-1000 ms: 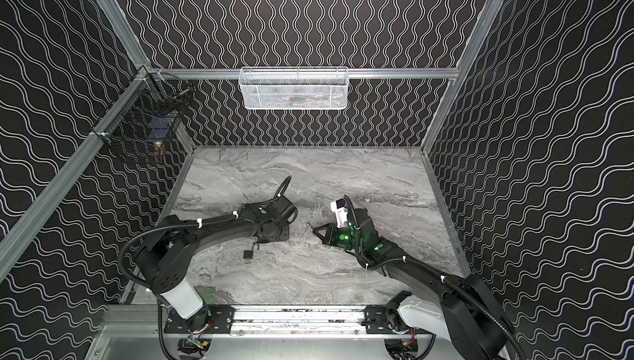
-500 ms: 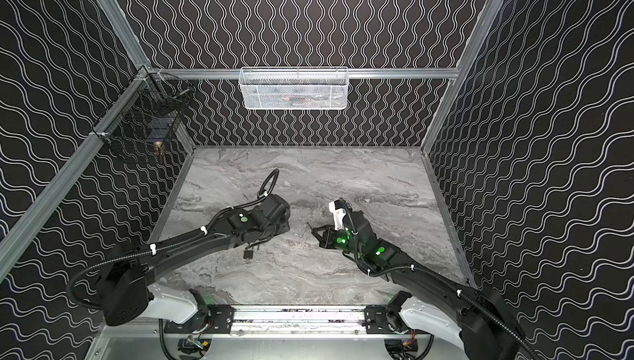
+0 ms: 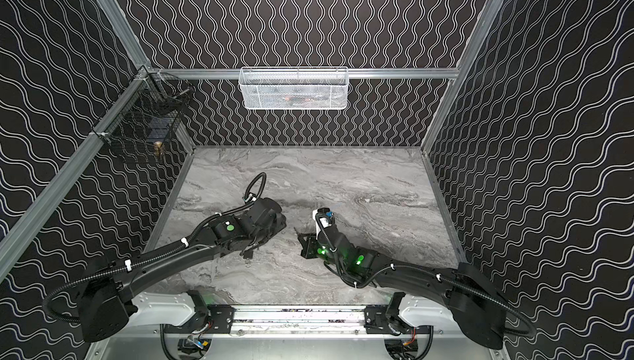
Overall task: Unlock with the key
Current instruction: 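Lift the blue padlock with the left gripper toward the key in the right gripper, then push the silver key into the blue padlock's keyhole with the right gripper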
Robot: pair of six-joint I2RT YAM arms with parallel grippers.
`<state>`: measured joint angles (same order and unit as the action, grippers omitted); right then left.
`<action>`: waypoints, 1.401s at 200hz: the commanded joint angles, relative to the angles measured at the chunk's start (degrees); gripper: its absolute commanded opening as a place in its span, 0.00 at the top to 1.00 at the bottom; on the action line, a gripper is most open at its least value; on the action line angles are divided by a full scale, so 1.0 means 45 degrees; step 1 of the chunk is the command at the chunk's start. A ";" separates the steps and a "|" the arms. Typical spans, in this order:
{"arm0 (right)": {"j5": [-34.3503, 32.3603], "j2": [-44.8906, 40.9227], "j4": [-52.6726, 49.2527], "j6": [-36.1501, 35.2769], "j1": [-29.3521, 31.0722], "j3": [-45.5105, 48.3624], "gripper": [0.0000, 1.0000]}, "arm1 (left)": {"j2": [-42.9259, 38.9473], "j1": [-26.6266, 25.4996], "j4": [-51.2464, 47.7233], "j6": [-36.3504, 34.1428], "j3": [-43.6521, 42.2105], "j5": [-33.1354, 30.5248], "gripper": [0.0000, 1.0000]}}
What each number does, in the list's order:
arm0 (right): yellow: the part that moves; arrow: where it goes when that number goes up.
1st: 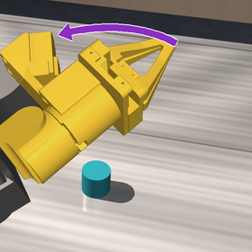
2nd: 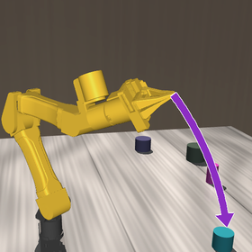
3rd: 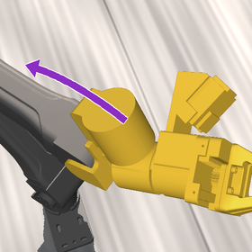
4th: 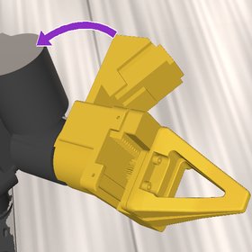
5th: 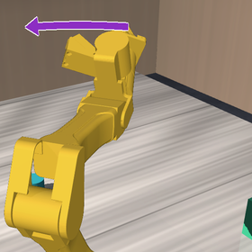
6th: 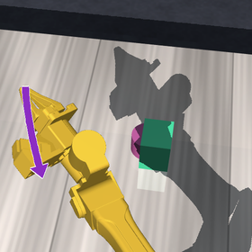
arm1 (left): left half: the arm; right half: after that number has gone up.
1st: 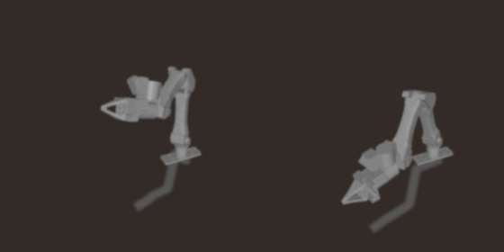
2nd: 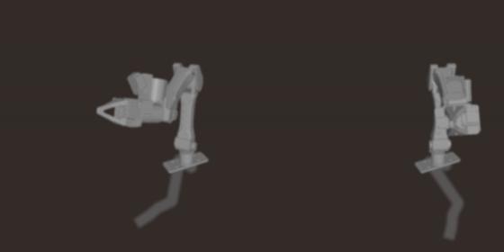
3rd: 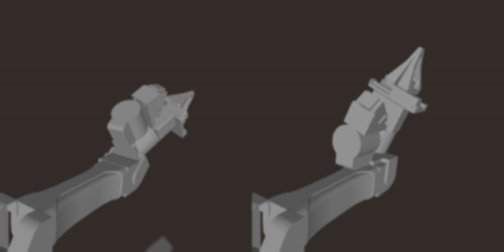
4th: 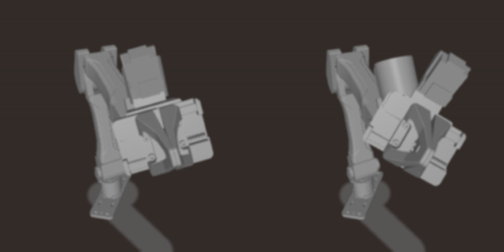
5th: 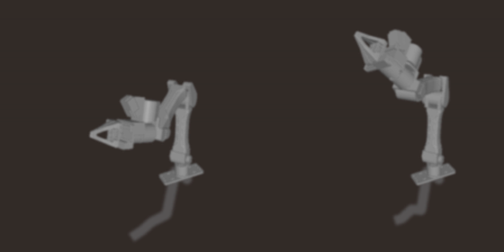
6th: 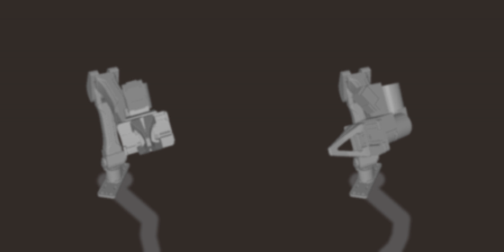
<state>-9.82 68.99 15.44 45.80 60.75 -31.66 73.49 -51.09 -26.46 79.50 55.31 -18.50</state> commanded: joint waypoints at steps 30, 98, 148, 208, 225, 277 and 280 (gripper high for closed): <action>-0.1425 0.0860 0.1759 0.0323 0.0854 -0.0333 1.00 | -0.0527 -0.0019 0.0683 0.0944 -0.0435 0.0125 0.77; -0.1707 0.1633 0.1635 0.0257 0.1088 -0.1098 1.00 | -0.0819 -0.0033 0.0558 0.1154 -0.0530 0.0069 0.77; -0.1959 0.1754 0.1540 0.0252 0.1070 -0.1215 1.00 | -0.0746 -0.0033 0.0834 0.1152 -0.0624 0.0165 0.79; -0.2290 0.1826 0.1131 0.0349 0.1064 -0.1366 1.00 | -0.0563 -0.0053 0.0823 0.1112 -0.0573 0.0203 0.81; -0.2387 0.1781 0.1056 0.0293 0.1051 -0.1428 1.00 | -0.0560 -0.0092 0.0831 0.1111 -0.0575 0.0142 0.83; -0.2686 0.1591 0.0802 0.0008 0.1006 -0.1639 1.00 | -0.0336 -0.0341 0.0200 0.1004 -0.0241 -0.0536 0.86; -0.2683 0.1584 0.0782 -0.0016 0.1003 -0.1659 1.00 | -0.0326 -0.0355 0.0196 0.1004 -0.0250 -0.0571 0.86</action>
<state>-18.98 76.75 18.46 46.81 65.47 -38.13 71.70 -52.10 -23.73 83.79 53.45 -19.46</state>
